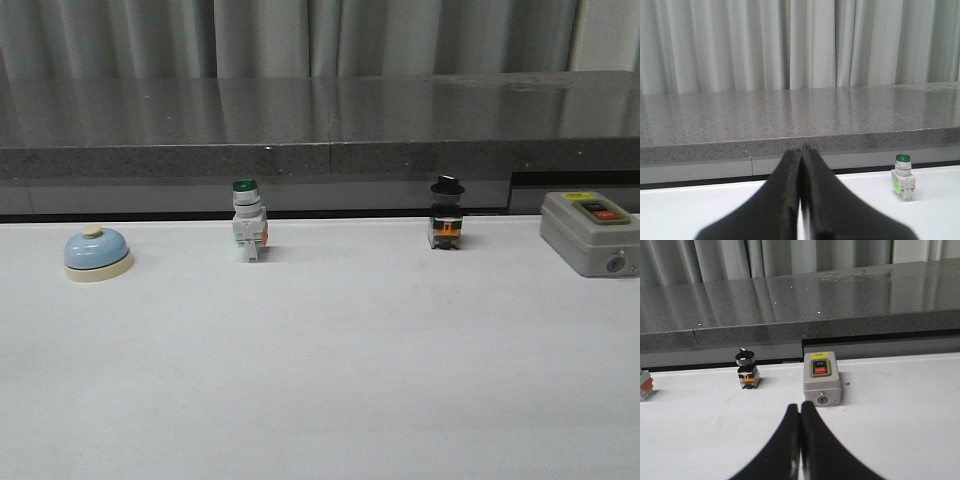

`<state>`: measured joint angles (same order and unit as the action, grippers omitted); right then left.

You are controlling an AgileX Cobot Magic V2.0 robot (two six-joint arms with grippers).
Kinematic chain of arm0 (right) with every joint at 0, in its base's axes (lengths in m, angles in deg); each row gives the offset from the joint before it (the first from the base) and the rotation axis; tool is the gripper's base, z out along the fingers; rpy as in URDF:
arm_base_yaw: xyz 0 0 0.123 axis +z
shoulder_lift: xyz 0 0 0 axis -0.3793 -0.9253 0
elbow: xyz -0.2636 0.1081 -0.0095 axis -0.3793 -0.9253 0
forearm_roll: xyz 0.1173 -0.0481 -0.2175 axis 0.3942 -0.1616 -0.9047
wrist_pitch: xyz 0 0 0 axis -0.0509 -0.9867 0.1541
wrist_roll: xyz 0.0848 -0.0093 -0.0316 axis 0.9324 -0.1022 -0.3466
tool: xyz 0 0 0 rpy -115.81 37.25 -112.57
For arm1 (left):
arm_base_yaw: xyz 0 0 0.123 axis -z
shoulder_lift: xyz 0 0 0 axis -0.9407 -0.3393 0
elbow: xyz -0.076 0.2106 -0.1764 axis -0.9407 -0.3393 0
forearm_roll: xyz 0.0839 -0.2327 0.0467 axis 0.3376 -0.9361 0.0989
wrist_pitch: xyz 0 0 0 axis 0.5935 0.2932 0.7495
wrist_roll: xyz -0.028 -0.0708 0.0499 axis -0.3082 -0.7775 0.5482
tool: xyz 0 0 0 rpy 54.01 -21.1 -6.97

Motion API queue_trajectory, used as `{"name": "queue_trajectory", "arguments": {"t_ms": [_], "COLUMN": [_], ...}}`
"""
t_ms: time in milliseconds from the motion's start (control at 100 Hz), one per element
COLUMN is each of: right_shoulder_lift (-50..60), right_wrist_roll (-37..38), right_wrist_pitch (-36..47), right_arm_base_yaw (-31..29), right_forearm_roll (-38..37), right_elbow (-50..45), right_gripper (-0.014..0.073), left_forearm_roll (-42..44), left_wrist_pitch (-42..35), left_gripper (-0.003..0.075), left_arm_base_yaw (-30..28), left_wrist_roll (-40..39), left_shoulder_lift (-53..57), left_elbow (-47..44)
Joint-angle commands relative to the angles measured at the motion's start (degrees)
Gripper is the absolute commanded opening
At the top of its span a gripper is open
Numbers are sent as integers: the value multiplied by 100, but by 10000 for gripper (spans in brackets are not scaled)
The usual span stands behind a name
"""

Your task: Place and press bell with both arms

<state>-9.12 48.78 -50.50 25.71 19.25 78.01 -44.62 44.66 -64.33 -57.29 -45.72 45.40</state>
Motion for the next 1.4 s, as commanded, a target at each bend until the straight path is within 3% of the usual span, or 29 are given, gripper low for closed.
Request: {"name": "queue_trajectory", "arguments": {"t_ms": [0,520,640,890,1220,1390], "right_shoulder_lift": [112,112,112,112,112,112], "right_wrist_roll": [-11,-11,-11,-11,-11,-11], "right_wrist_pitch": [474,474,474,474,474,474], "right_arm_base_yaw": [-35,-35,-35,-35,-35,-35], "right_forearm_roll": [-10,-10,-10,-10,-10,-10], "right_elbow": [78,78,78,78,78,78], "right_gripper": [-60,-60,-60,-60,-60,-60], "left_forearm_roll": [-9,-25,-562,-763,-763,-763], "left_wrist_pitch": [-456,-609,-429,679,2624,3383], "left_gripper": [-20,-20,-20,-20,-20,-20], "left_arm_base_yaw": [4,4,4,4,4,4], "left_wrist_roll": [-43,-55,-53,-53,-53,-53], "left_shoulder_lift": [163,163,112,-789,-2978,-4004], "left_elbow": [-254,-186,163,1521,3887,4666]}}
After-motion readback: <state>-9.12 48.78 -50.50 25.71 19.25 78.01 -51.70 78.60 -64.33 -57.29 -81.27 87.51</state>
